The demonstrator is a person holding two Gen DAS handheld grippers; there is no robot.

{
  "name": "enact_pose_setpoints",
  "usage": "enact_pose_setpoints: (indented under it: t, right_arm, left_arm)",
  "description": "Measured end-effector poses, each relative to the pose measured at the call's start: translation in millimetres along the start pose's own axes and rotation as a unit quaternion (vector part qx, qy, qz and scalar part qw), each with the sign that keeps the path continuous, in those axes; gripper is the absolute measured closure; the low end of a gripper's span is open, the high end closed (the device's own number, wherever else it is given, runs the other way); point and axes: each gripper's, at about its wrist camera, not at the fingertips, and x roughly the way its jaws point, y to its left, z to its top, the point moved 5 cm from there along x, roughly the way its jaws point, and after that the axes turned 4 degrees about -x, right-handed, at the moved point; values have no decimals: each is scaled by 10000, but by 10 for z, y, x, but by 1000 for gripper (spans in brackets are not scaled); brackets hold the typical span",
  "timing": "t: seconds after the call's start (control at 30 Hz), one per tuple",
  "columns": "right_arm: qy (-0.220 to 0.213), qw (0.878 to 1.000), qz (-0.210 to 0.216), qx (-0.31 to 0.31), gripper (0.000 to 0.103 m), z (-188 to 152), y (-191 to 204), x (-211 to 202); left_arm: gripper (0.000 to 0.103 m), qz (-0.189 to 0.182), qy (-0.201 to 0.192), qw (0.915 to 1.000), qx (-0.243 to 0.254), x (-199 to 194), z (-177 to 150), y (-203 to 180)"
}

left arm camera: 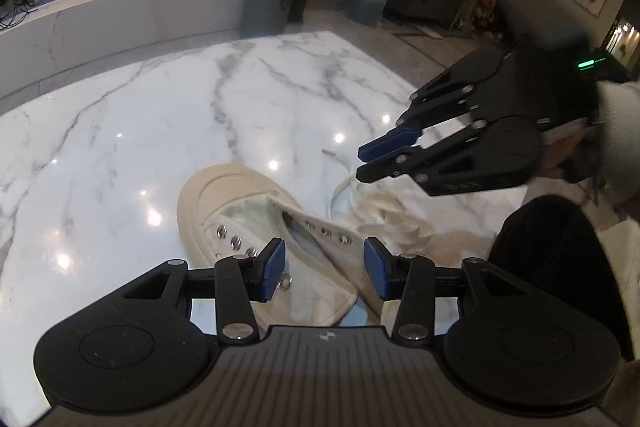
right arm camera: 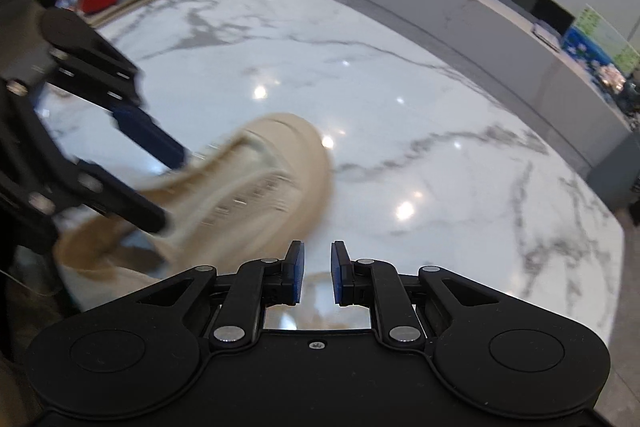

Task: Lace up shoes with both hands

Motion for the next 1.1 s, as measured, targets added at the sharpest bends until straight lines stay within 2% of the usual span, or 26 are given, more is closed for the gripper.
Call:
enact_pose_setpoints:
  t: [0.13, 0.33, 0.4, 0.7, 0.83, 0.93, 1.1]
  right_arm:
    - [263, 9990, -203, 308, 90, -74, -288, 169]
    - [592, 9963, -335, 528, 89, -158, -523, 408]
    - [676, 9953, -337, 611, 85, -189, -589, 494]
    - [961, 9916, -172, 843, 85, -262, -769, 763]
    - [1007, 9905, -101, 934, 91, -275, -790, 803]
    - [1024, 9904, -47, 929, 100, -274, -764, 827]
    - [1000, 9923, -4, 727, 101, -261, -661, 865]
  left_arm:
    - [61, 67, -42, 9999, 146, -18, 170, 53]
    - [61, 161, 124, 9995, 234, 145, 383, 178]
    - [61, 140, 177, 9995, 200, 197, 408, 201]
    - [61, -80, 371, 9991, 170, 386, 401, 261]
    - [61, -103, 411, 9990, 156, 383, 386, 293]
    - [61, -62, 425, 9990, 145, 361, 371, 297]
    - [61, 15, 399, 9991, 152, 284, 380, 268]
